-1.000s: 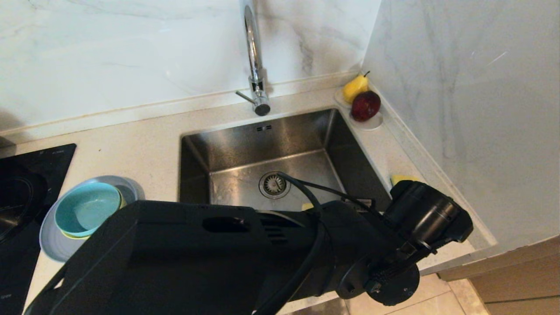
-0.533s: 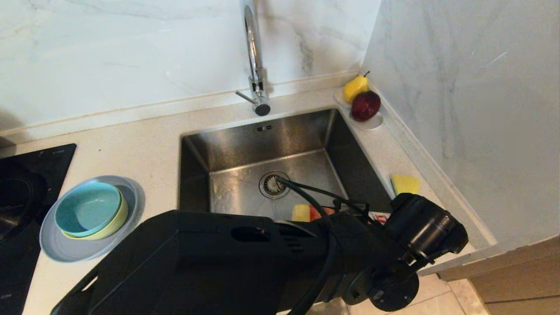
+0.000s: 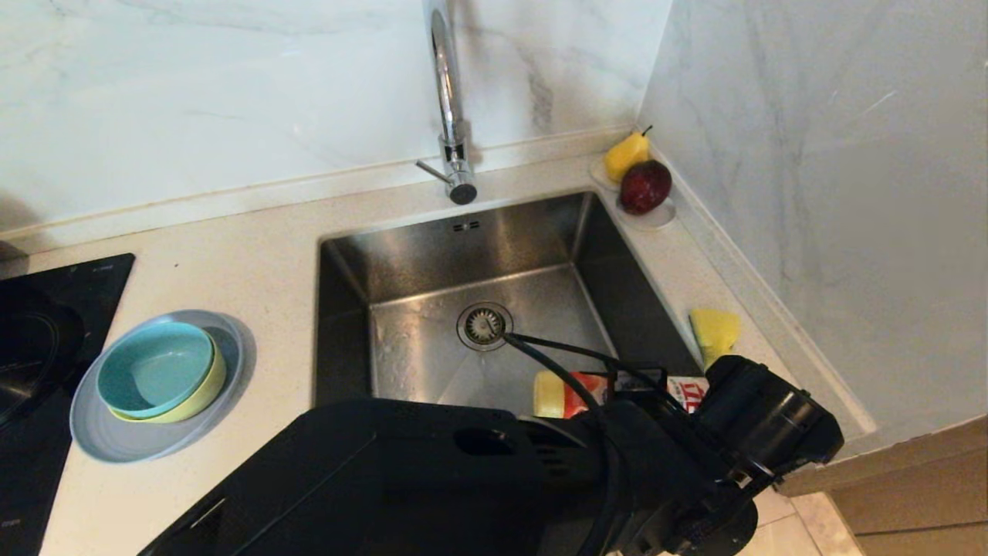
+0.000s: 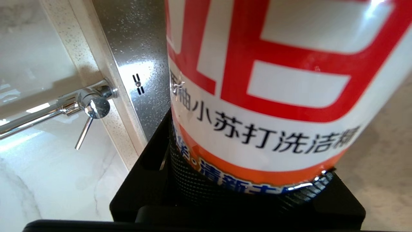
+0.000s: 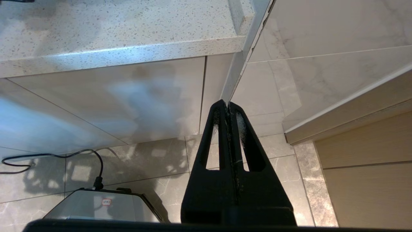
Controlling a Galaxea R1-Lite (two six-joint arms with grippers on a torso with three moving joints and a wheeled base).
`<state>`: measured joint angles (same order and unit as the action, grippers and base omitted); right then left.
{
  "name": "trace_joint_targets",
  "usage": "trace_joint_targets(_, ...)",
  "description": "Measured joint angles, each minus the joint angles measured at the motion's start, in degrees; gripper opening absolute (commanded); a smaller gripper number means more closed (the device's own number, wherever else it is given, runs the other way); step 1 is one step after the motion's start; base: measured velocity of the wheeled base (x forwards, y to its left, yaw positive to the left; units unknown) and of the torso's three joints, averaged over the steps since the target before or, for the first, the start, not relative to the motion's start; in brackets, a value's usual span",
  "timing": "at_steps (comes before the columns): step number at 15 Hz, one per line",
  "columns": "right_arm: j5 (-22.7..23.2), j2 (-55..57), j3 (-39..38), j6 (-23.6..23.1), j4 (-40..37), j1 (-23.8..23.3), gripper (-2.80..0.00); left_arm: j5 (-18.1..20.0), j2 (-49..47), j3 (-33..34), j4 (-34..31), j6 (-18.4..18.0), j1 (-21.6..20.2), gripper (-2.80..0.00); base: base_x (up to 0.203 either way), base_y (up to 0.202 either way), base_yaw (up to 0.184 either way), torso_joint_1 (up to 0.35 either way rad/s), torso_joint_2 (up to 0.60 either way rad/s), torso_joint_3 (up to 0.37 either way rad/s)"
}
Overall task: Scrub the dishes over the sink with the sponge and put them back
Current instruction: Squeeze it onto the sponge
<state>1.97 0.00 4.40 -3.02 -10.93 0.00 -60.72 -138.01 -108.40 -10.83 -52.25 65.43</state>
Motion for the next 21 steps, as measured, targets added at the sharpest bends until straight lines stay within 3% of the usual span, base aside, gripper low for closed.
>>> trace_joint_targets(5,0.0,0.0,0.0,0.0,0.0,0.0,-2.8,-3.3,-0.6,0.0,0.3,0.0,0.6,-2.8,0.0,0.0,0.0,0.0,0.0,0.0)
trace_joint_targets(12,0.0,0.0,0.0,0.0,0.0,0.0,-2.8,-4.7,-1.5,0.0,0.3,-0.2,0.8,-2.8,0.0,0.0,0.0,0.0,0.0,0.0)
trace_joint_targets(21,-0.1,0.0,0.0,0.0,0.0,0.0,-2.8,-5.0,-3.4,-0.1,8.6,0.0,1.0,-2.8,0.0,0.0,0.0,0.0,0.0,0.0)
